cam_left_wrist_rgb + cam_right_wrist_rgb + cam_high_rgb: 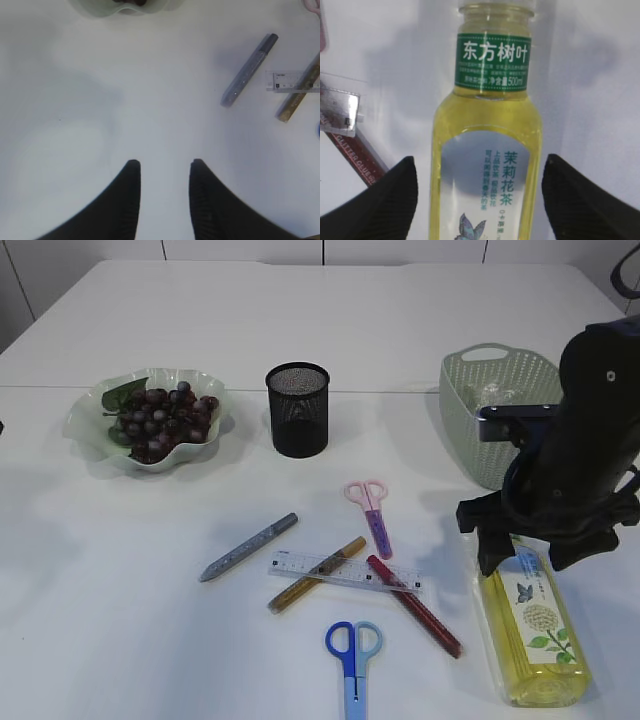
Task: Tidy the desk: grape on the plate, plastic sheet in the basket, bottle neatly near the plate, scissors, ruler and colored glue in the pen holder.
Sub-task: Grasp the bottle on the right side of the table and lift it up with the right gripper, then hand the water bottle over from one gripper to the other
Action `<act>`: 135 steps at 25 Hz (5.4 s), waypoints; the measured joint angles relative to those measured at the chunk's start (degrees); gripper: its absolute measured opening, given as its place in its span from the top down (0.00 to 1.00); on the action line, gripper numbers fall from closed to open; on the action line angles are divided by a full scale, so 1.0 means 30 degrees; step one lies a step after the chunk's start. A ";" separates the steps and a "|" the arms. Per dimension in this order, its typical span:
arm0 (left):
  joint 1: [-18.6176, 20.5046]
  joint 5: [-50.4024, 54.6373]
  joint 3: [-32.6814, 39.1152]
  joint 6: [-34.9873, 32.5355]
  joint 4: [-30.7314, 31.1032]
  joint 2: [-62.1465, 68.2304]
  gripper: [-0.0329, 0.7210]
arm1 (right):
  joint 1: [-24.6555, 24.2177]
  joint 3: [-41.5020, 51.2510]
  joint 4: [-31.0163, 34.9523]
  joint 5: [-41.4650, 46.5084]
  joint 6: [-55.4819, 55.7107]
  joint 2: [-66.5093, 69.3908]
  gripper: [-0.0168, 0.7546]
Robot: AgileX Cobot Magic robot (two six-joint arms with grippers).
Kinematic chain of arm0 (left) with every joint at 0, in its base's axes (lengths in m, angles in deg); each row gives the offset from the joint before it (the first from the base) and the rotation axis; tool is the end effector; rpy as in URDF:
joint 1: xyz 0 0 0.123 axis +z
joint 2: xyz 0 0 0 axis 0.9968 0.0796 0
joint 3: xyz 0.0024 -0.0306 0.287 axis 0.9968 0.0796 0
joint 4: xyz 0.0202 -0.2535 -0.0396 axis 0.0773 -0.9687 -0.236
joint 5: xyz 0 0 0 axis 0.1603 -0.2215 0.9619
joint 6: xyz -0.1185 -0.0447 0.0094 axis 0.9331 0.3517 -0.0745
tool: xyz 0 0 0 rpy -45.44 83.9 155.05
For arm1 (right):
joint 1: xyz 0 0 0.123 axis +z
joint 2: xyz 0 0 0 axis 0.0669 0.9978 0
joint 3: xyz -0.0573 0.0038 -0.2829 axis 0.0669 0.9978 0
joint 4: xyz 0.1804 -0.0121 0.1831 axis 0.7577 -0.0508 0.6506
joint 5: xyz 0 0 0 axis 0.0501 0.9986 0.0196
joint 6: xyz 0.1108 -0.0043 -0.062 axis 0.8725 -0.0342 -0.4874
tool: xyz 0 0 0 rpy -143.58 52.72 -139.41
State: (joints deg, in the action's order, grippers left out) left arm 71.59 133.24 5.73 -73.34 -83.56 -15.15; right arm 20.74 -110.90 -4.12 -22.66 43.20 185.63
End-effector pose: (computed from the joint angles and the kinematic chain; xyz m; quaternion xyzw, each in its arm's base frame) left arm 0.2628 -0.0683 0.2985 0.0640 0.9681 -0.0552 0.2359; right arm 0.3155 0.0914 0.1472 -0.0083 0.9969 0.0054 0.0781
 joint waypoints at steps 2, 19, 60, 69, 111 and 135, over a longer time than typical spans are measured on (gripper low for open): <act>0.0000 0.0000 0.0000 0.0000 0.0000 0.0000 0.63 | 0.0000 0.0000 -0.0120 -0.0030 0.0123 0.0268 0.20; 0.0000 0.0000 0.0000 -0.0013 0.0000 0.0000 0.63 | 0.0000 0.0000 -0.0318 -0.1395 0.0405 0.2812 0.20; 0.0000 -0.0076 0.0000 -0.0043 0.0039 0.0000 0.63 | 0.0000 -0.0327 1.7087 0.1060 -2.2007 -0.6567 0.38; 0.0000 -0.2207 0.0016 -0.0043 0.0078 0.0000 0.63 | 0.0034 -0.0268 2.7274 0.1323 -3.3757 -0.6567 0.38; -0.1390 -0.1224 0.5529 -3.2030 -3.0128 -0.1229 0.45 | 0.0034 -0.0235 3.3147 0.5946 -3.7881 -0.6567 0.38; -0.2843 0.0506 0.5000 -3.3577 -3.2188 0.1811 0.12 | 0.0034 -0.0269 3.3147 0.6394 -3.7919 -0.6567 0.38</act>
State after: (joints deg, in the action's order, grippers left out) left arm 63.07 134.75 20.73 -174.07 -180.13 -9.72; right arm 20.84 -111.70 95.32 -3.47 -70.56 165.93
